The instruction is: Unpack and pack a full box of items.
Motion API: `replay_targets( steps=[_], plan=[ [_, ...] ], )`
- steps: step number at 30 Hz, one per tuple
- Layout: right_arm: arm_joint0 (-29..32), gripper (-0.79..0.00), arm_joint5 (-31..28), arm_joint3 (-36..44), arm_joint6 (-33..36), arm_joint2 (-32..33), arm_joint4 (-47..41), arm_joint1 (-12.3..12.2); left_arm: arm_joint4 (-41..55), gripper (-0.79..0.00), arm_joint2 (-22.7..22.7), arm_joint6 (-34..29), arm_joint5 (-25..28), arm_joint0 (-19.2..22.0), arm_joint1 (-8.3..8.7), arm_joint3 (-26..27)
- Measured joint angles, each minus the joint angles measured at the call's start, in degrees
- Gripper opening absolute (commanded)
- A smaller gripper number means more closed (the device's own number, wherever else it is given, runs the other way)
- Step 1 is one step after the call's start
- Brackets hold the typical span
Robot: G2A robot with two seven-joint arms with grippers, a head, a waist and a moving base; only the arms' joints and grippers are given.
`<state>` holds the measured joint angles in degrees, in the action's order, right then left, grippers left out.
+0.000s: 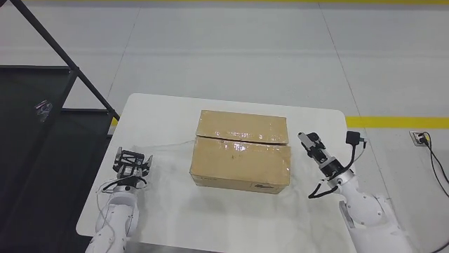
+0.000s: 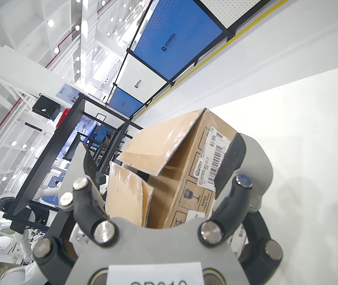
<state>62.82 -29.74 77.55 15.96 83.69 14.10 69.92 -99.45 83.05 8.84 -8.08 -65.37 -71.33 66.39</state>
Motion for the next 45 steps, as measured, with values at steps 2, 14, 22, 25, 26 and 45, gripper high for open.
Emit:
replay_targets(
  steps=[2, 14, 22, 25, 26, 45],
  plan=[
    [-0.04, 0.000, -0.04, 0.01, 0.00, -0.06, 0.05, -0.02, -0.89, 0.000, 0.38, -0.15, 1.32, -1.64, 0.24, 2.26],
    [-1.61, 0.000, -0.06, -0.40, 1.95, 0.48, -0.60, -0.37, 1.67, 0.000, 4.50, 3.14, 11.89, -12.70, 1.49, 20.54],
    [-3.07, 0.000, 1.83, 0.66, 12.64, 2.90, 0.08, -1.71, 10.92, 0.000, 9.63, 7.93, 18.37, -17.13, 2.01, 28.35],
    [-3.05, 0.000, 1.91, 0.73, 12.55, 2.87, 0.17, -1.71, 12.70, 0.000, 10.36, 7.55, 20.55, -17.51, 2.12, 29.40],
    [-3.04, 0.000, 1.87, 0.70, 12.53, 2.87, 0.13, -1.70, 12.70, 0.000, 10.35, 7.52, 20.53, -17.50, 2.13, 29.40],
    [-2.41, 0.000, -5.21, 0.58, 30.06, 2.65, -13.02, -3.10, 33.92, 0.000, 11.12, 0.99, 26.96, -17.21, 1.62, 32.52]
  ],
)
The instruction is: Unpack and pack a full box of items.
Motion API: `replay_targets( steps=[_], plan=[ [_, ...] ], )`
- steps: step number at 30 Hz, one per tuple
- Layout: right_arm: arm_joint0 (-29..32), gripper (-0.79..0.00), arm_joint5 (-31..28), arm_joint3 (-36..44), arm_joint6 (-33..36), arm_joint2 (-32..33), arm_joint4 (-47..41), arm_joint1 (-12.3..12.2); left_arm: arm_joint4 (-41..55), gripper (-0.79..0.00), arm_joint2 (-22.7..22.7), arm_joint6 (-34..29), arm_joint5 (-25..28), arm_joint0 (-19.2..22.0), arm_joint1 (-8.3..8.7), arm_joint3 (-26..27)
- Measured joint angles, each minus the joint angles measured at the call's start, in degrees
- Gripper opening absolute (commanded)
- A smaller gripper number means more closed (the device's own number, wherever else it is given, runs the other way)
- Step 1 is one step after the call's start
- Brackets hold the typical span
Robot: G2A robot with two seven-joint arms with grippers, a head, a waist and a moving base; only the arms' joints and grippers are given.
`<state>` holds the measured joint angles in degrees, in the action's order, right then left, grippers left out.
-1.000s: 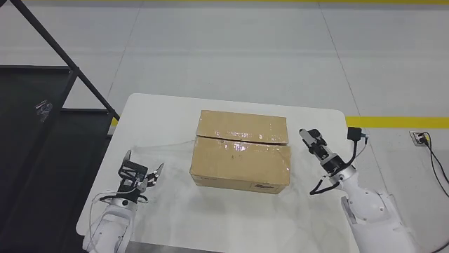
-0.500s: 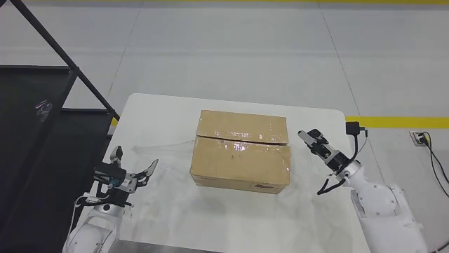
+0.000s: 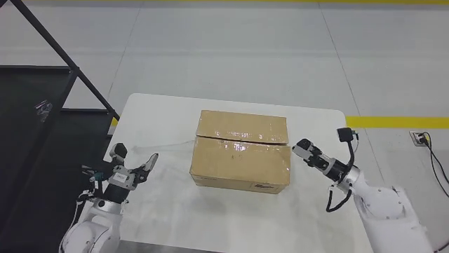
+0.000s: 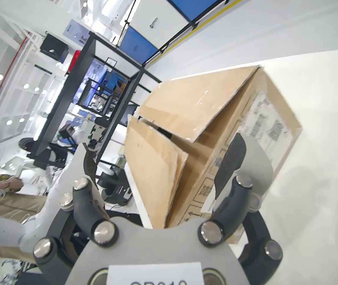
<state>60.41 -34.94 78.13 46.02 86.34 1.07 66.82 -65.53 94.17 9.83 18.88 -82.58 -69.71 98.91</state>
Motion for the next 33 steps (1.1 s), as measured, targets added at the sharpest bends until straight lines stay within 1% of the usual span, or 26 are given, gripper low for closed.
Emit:
replay_targets(
  steps=[3, 6, 10, 17, 22, 26, 28, 33],
  plan=[
    [-1.65, 0.000, -0.64, -3.11, 5.20, -0.36, -5.83, -0.29, 4.98, 0.000, 0.90, -2.87, 2.92, 0.06, 0.15, 0.67],
    [-3.27, 0.000, -0.49, -5.34, 6.55, -1.29, -7.22, -0.36, 8.63, 0.000, 1.42, -5.32, 5.18, 0.27, 0.29, 1.06],
    [-5.00, 0.000, -1.24, -7.63, 9.73, -2.95, -11.78, -0.31, 9.31, 0.000, 1.40, -6.35, 5.68, 0.37, 0.39, 1.32],
    [-7.24, 0.000, -4.24, -10.53, 18.90, -4.08, -22.88, -0.68, 9.70, 0.000, 1.03, -6.06, 5.99, 0.45, 0.47, 1.36],
    [-6.07, 0.000, -1.74, -6.74, 21.59, -4.37, -28.65, -1.74, 10.34, 0.000, 0.99, -5.67, 6.42, 0.57, 0.52, 1.42],
    [-3.55, 0.000, 0.75, -0.34, 24.10, -4.41, -32.58, -3.34, 10.69, 0.000, 0.78, -5.63, 7.47, 0.76, 0.61, 1.67],
    [-2.18, 0.000, 1.77, 3.07, 25.13, -4.36, -32.78, -4.29, 10.94, 0.000, 0.66, -5.64, 8.44, 0.81, 0.66, 1.91],
    [1.27, 0.000, 2.10, 9.59, 25.47, -5.11, -27.99, -7.27, 9.33, 0.000, 0.33, -6.11, 11.59, 0.84, 0.95, 2.70]
  ],
)
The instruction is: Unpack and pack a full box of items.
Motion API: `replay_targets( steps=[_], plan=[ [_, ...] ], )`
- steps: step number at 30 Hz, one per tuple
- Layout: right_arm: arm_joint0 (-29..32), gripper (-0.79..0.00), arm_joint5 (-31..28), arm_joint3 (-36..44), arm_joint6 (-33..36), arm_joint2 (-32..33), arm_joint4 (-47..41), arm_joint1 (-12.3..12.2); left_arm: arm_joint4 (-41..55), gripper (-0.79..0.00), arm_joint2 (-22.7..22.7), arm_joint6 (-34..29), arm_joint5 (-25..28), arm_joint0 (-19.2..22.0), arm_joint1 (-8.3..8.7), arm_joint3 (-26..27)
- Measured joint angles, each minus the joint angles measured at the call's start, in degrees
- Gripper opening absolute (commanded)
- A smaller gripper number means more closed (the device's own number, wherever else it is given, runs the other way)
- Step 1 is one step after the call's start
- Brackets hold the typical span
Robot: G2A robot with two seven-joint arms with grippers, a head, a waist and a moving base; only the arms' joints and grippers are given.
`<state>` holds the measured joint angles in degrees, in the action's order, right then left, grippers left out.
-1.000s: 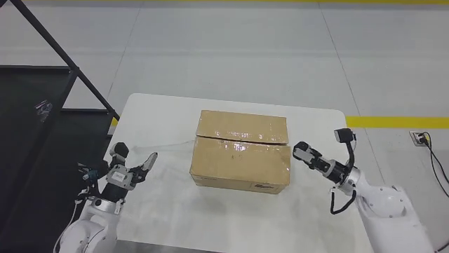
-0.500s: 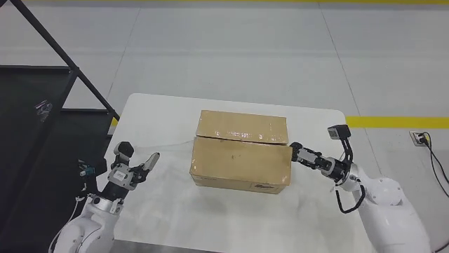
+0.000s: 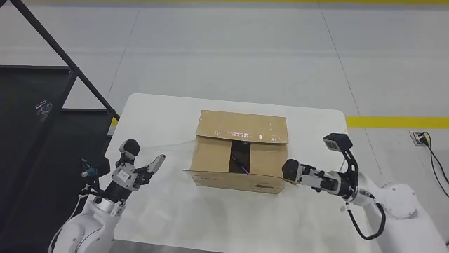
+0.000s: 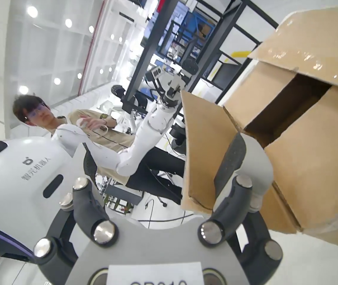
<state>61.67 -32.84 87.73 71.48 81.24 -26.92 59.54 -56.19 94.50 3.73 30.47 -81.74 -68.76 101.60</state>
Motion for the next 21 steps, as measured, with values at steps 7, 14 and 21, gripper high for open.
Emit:
replay_targets(
  steps=[7, 14, 21],
  plan=[
    [2.58, 0.000, -5.18, 4.64, -5.19, -6.10, 12.93, -4.87, -2.62, 0.000, -0.86, -1.66, 6.91, -0.02, 0.58, -0.14],
    [1.51, 0.000, -13.13, 3.10, -13.15, -14.57, 25.52, -9.71, -6.65, 0.000, -1.96, -5.64, 10.09, 0.60, 1.18, -2.37],
    [-1.62, 0.000, -17.23, 1.53, -17.26, -19.79, 23.48, -12.03, -10.46, 0.000, -4.09, -9.37, 12.18, 1.37, 1.64, -5.30]
  ],
)
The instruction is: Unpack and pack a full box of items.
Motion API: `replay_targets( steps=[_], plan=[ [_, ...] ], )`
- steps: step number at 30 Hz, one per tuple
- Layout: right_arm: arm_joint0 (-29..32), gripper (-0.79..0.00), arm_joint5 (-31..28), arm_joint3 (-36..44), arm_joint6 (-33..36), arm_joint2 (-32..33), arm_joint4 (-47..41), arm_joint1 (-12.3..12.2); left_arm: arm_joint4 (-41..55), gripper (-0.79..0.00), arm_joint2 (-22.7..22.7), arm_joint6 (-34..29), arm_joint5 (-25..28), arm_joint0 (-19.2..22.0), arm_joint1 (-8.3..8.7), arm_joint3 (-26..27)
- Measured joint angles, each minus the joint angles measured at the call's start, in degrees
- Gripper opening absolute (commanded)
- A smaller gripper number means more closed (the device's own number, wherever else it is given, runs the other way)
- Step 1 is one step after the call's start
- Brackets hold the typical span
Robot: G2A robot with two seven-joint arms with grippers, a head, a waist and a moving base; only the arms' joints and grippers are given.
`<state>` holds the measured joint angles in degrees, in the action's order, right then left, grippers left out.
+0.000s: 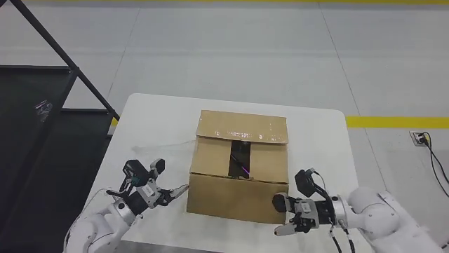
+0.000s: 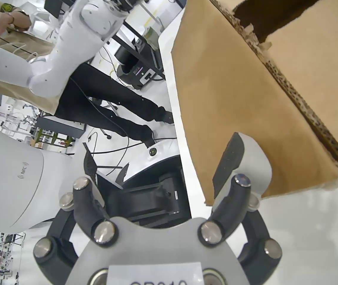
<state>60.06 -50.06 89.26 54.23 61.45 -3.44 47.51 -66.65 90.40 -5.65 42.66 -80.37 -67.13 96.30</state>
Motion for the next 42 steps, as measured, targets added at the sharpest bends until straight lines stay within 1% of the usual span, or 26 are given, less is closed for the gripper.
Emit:
replay_targets(
  steps=[4, 7, 8, 12, 14, 15, 17, 20, 27, 28, 32, 35, 42],
  plan=[
    [-1.85, 0.000, -0.55, -0.58, -0.56, -1.21, -7.14, -0.85, 2.41, 0.000, -0.77, -1.93, 1.90, 0.75, 0.20, -1.84],
    [-3.43, 0.000, 0.58, -1.14, 0.57, -2.14, -15.17, -1.12, 2.72, 0.000, -1.22, -3.19, 2.26, 1.29, 0.36, -2.56],
    [-4.21, 0.000, 1.18, -1.60, 1.18, -2.38, -19.06, -1.11, 2.87, 0.000, -1.40, -3.42, 2.32, 1.47, 0.41, -2.77],
    [-6.75, 0.000, 2.71, -4.60, 1.77, -2.90, -31.55, -0.46, 3.35, 0.000, -1.78, -4.07, 2.81, 1.78, 0.62, -3.30],
    [-8.34, 0.000, 4.99, -7.03, 1.52, -3.38, -37.64, 0.15, 3.37, 0.000, -1.90, -4.27, 2.99, 1.82, 0.74, -3.48],
    [-9.15, 0.000, 5.91, -8.29, 0.66, -3.38, -39.21, 0.37, 3.32, 0.000, -1.95, -4.31, 3.00, 1.82, 0.79, -3.54],
    [-10.26, 0.000, 6.67, -9.81, -1.80, -3.27, -38.83, 0.61, 3.15, 0.000, -2.04, -4.34, 2.91, 1.81, 0.90, -3.64],
    [-10.20, 0.000, 6.58, -9.73, -1.31, -3.27, -36.02, 0.59, 3.15, 0.000, -2.07, -4.31, 2.61, 1.78, 0.95, -3.68],
    [-9.97, 0.000, 7.14, -9.46, -1.73, -3.49, -36.30, 0.68, 3.17, 0.000, -2.07, -4.30, 2.62, 1.78, 0.95, -3.68],
    [-9.92, 0.000, 8.49, -9.31, -2.53, -3.79, -36.36, 0.83, 3.17, 0.000, -2.07, -4.30, 2.62, 1.78, 0.95, -3.68],
    [-11.59, 0.000, 19.10, -9.45, -8.46, -5.75, -33.57, 1.97, 3.17, 0.000, -2.07, -4.30, 2.62, 1.78, 0.95, -3.68],
    [-13.28, 0.000, 24.04, -10.48, -8.21, -6.94, -34.07, 2.73, 3.17, 0.000, -2.07, -4.30, 2.62, 1.78, 0.95, -3.68],
    [-16.52, 0.000, 32.07, -14.56, -6.17, -8.66, -35.48, 4.28, 3.17, 0.000, -2.07, -4.30, 2.62, 1.78, 0.95, -3.68]
  ],
)
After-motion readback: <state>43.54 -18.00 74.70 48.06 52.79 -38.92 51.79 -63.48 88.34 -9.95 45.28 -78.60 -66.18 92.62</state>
